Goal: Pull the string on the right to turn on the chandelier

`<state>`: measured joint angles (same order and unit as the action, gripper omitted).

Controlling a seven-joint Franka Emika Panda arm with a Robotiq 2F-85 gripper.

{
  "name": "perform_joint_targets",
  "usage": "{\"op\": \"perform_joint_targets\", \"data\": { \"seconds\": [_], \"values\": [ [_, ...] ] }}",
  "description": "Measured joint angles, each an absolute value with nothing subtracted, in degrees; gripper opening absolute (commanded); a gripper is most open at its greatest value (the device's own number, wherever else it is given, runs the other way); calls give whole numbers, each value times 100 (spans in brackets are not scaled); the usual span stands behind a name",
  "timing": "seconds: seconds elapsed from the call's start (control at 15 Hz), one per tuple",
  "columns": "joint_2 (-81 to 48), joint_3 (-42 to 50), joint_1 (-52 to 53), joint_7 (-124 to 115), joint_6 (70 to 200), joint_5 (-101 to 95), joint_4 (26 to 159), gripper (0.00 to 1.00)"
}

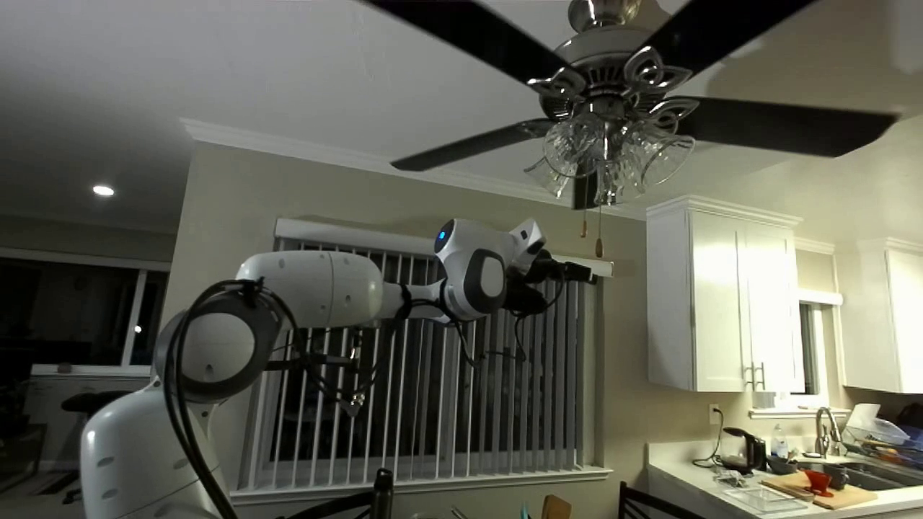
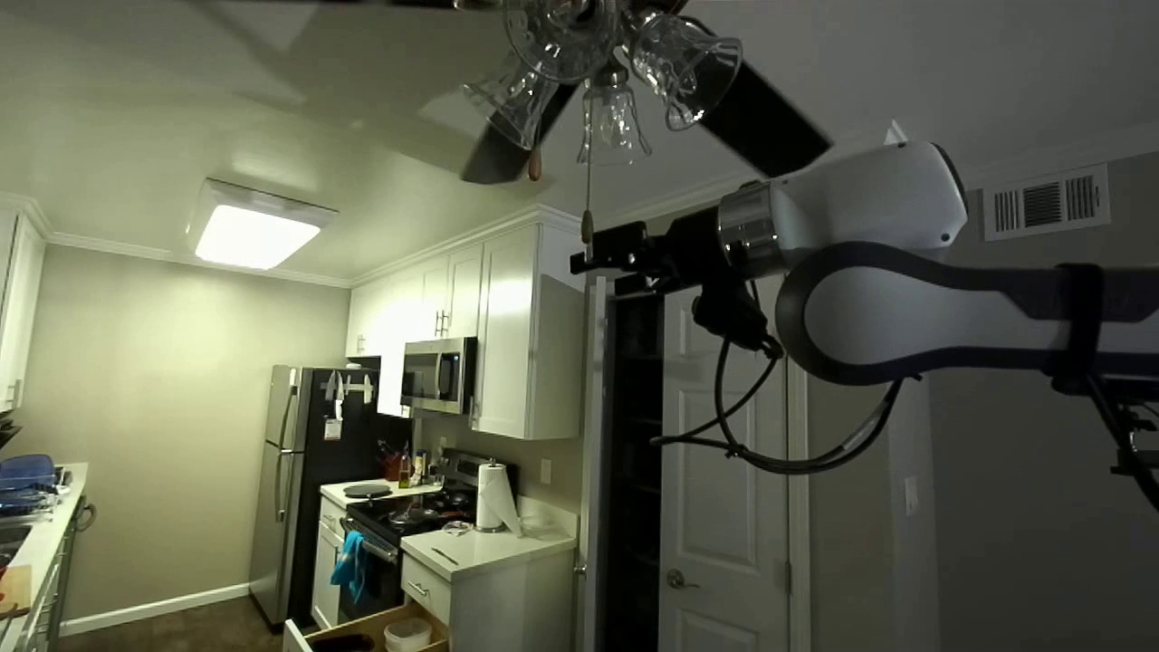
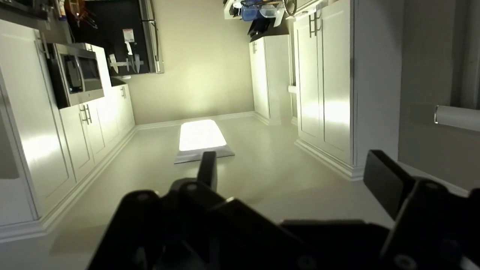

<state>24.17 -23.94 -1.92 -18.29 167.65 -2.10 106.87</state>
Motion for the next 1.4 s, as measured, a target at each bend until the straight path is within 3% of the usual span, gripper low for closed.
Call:
{"op": "perform_joint_targets", "data": {
  "seconds": [0.67,1.33,1.4],
  "values": [
    [2143,-3101,-1060,-2096,16765,-261,9846,100],
    [2073,-4301,-2737,-2863,16766,-951,9231,100],
    [2074,-4393,-2877,-2875,16766,-970,9187,75]
  ]
}}
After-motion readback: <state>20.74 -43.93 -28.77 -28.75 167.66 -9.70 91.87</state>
